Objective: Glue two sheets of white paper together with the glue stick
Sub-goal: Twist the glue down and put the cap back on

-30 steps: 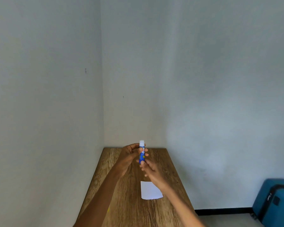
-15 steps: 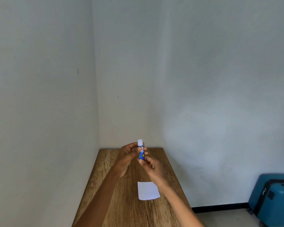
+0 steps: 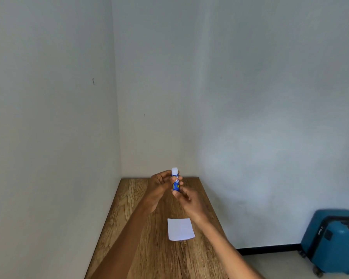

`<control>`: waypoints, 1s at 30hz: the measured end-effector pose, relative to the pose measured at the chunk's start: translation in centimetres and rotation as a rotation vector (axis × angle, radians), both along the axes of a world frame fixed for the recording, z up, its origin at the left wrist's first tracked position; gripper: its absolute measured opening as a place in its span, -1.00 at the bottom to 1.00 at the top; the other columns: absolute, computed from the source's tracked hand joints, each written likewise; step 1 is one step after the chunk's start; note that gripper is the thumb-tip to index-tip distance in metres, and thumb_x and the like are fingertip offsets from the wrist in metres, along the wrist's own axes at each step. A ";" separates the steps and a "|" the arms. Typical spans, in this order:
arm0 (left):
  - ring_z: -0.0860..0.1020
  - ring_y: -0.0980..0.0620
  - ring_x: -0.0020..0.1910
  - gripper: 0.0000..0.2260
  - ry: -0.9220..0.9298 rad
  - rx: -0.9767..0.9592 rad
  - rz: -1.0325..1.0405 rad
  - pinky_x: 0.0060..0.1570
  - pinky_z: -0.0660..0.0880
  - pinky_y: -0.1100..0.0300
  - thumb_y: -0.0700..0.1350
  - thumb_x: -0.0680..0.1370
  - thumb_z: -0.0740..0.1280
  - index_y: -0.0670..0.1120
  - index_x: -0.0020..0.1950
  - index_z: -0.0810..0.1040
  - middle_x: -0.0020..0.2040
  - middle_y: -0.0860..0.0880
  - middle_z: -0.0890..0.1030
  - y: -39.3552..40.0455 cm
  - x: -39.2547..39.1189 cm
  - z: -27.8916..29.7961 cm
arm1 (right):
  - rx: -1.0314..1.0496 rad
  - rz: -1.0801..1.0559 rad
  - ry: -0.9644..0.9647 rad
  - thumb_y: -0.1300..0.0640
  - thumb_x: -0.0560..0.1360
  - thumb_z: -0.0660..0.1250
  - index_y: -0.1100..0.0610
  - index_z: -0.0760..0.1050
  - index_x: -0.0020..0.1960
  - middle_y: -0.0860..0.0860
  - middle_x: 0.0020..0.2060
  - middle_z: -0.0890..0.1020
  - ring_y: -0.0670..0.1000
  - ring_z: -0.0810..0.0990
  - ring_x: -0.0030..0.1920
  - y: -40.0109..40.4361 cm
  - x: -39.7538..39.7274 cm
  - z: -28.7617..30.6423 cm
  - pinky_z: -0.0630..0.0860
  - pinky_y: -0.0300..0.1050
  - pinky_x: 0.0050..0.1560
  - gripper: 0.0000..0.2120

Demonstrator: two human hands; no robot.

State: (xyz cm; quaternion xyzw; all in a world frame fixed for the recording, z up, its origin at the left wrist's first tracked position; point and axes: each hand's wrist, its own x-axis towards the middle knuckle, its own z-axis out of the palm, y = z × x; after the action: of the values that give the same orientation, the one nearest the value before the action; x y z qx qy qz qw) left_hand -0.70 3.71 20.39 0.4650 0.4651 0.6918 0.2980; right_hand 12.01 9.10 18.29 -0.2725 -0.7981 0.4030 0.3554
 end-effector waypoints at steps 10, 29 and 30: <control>0.65 0.06 -0.13 -0.78 0.000 -0.041 -0.077 -0.07 0.56 0.21 -0.24 0.52 0.28 -0.26 0.14 0.54 -0.13 0.00 0.70 -0.5 -0.5 -0.3 | -0.051 0.246 -0.025 0.08 0.54 0.26 -0.12 0.51 -0.02 -0.21 -0.19 0.55 -0.37 0.50 -0.19 0.2 0.0 -0.6 0.40 -0.44 -0.16 -0.89; 0.66 0.10 -0.15 -0.81 -0.026 -0.001 -0.053 -0.11 0.57 0.30 -0.27 0.51 0.29 -0.22 0.11 0.55 -0.14 0.02 0.71 0.0 0.5 -0.5 | 0.027 0.110 -0.004 0.07 0.51 0.31 0.10 0.59 -0.03 0.01 -0.08 0.59 -0.02 0.54 -0.03 1.2 0.6 -0.5 0.45 -0.32 -0.06 -0.87; 0.66 0.09 -0.15 -0.79 -0.032 0.004 -0.041 -0.11 0.57 0.30 -0.29 0.51 0.29 -0.26 0.13 0.54 -0.14 0.01 0.71 0.2 0.8 -0.5 | 0.070 -0.002 0.019 0.06 0.46 0.37 0.08 0.56 -0.18 0.02 -0.22 0.56 0.02 0.52 -0.14 1.2 0.4 -0.7 0.47 -0.15 -0.11 -0.89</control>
State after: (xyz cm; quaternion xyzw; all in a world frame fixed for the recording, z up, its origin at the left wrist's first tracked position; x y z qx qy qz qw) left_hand 0.14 3.86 19.89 0.4639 0.4493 0.6939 0.3185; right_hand 12.40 10.28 17.58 -0.2569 -0.8081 0.3770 0.3726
